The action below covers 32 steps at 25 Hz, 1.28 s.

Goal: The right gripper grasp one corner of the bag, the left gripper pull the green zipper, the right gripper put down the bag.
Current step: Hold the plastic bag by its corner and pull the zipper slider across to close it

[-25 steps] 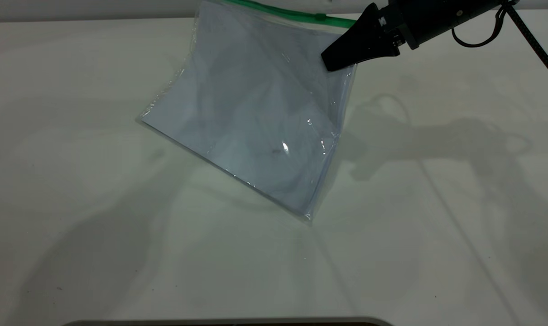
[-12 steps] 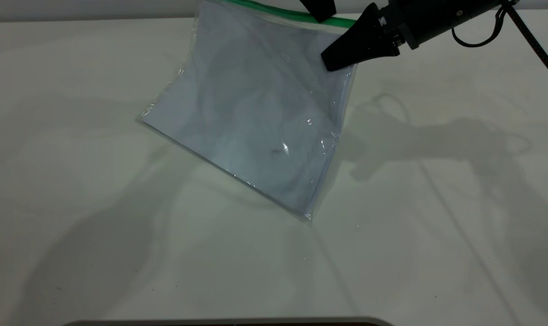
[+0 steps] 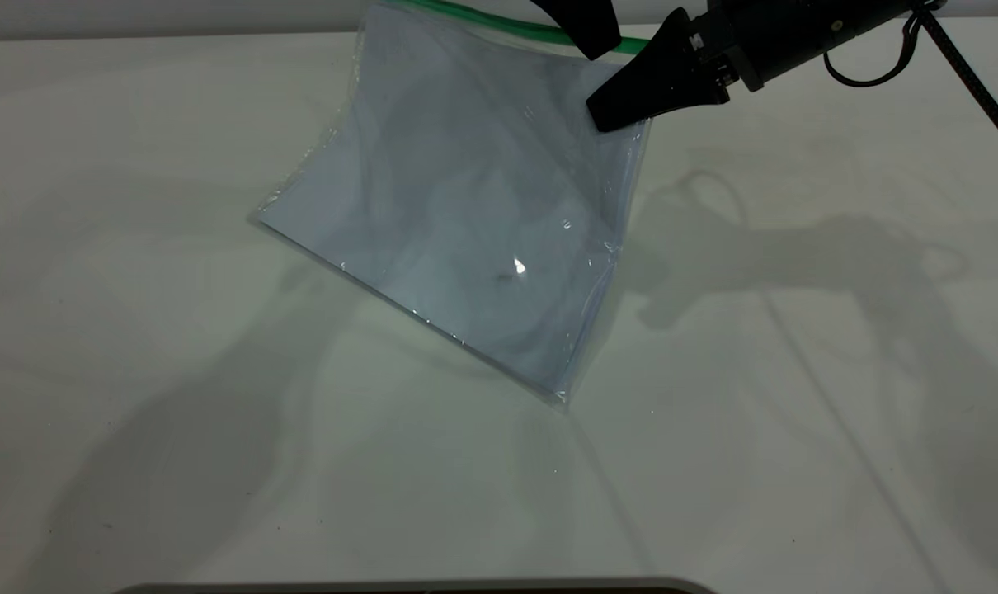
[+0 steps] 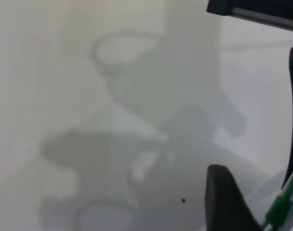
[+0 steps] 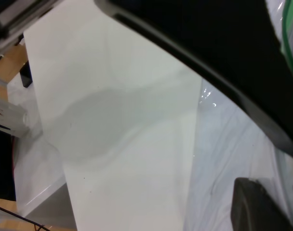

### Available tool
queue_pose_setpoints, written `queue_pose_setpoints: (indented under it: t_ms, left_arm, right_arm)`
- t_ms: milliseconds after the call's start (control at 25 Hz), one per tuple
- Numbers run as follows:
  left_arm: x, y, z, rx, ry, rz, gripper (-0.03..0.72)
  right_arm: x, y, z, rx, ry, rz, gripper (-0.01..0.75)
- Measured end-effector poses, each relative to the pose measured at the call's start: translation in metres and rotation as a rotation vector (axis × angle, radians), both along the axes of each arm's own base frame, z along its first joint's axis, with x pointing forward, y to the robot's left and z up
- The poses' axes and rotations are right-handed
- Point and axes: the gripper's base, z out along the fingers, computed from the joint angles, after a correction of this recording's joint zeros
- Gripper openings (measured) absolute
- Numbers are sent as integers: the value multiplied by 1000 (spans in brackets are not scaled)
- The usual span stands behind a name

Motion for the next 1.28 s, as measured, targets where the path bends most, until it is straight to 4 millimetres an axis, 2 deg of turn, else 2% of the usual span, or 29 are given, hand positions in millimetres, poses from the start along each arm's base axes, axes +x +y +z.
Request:
queue_pose_setpoints:
  t_ms: [320, 440, 800, 1280]
  left_arm:
    - [-1, 0, -2, -3, -14, -50, 118]
    - [-1, 0, -2, 0, -25, -66, 64]
    - [5, -3, -1, -29, -97, -42, 55]
    - [13, 9, 0, -40, -88, -13, 55]
  right_arm:
    - [1, -1, -1, -9, -4, -10, 37]
    - [2, -3, -1, -8, -1, -17, 37]
    - [9, -33, 9, 41, 6, -74, 37]
    - [12, -35, 19, 65, -21, -96, 34]
